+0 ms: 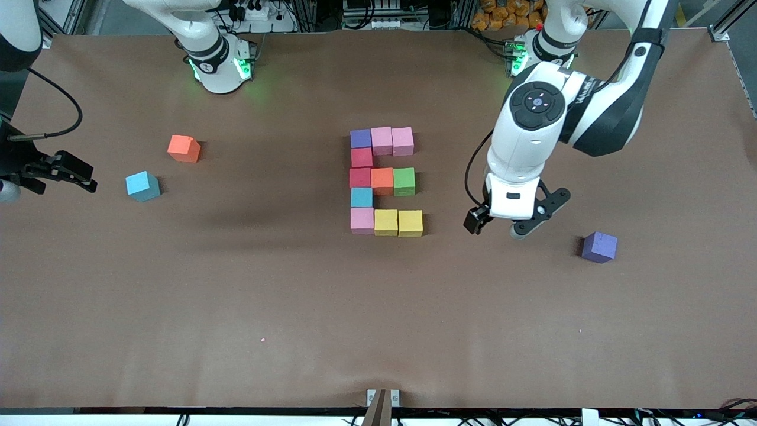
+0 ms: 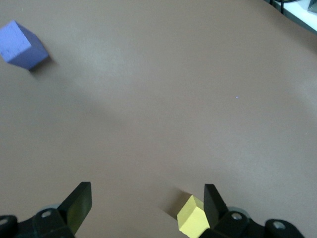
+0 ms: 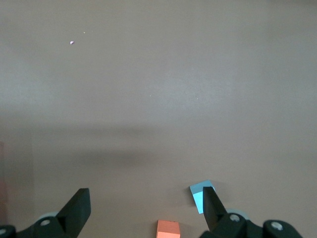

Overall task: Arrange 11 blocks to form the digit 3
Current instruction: 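Open the left gripper and lift it away from the blocks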

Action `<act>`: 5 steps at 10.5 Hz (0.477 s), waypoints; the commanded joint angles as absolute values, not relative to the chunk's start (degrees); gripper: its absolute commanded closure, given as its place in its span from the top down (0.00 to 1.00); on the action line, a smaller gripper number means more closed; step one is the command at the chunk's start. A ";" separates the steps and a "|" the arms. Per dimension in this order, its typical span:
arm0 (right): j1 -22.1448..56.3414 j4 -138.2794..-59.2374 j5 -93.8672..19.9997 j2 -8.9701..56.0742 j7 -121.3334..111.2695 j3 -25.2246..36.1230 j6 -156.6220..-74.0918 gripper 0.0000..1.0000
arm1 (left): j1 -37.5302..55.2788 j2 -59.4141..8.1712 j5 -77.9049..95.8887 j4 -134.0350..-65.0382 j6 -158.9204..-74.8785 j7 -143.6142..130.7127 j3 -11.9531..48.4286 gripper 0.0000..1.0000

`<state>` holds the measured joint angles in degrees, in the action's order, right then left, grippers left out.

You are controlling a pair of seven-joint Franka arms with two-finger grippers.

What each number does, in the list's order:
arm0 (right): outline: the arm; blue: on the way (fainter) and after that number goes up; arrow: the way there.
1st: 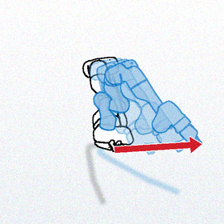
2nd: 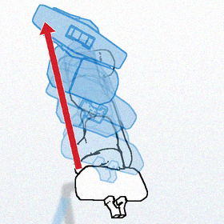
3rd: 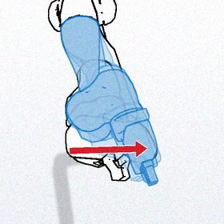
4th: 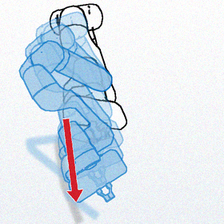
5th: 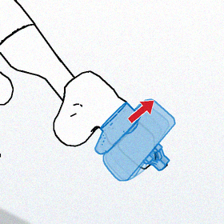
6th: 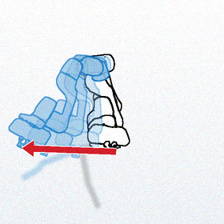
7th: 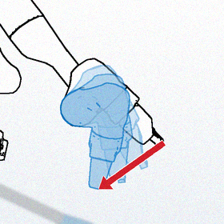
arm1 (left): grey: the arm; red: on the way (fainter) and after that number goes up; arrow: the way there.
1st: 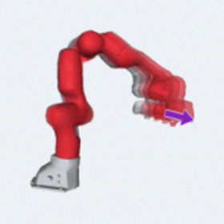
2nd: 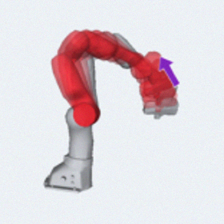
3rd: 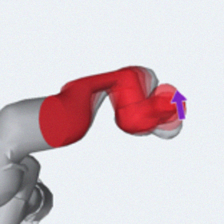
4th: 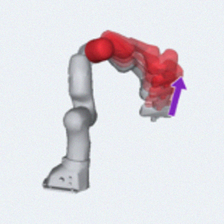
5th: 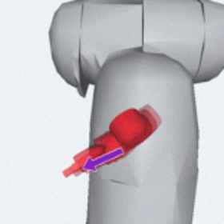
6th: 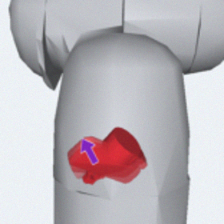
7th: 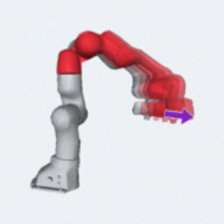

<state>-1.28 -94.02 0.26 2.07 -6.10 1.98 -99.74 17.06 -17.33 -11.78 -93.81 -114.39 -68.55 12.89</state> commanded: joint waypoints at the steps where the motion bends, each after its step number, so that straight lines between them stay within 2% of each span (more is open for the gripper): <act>1: -1.76 -94.04 1.05 2.20 -8.26 1.67 -99.93 1.00 | 15.65 -16.79 -11.87 -91.42 -110.67 -62.52 13.10 1.00; 5: -1.76 -94.04 1.14 2.20 -8.26 1.67 -99.93 1.00 | 13.01 -16.70 -10.20 -87.11 -103.55 -48.98 13.09 1.00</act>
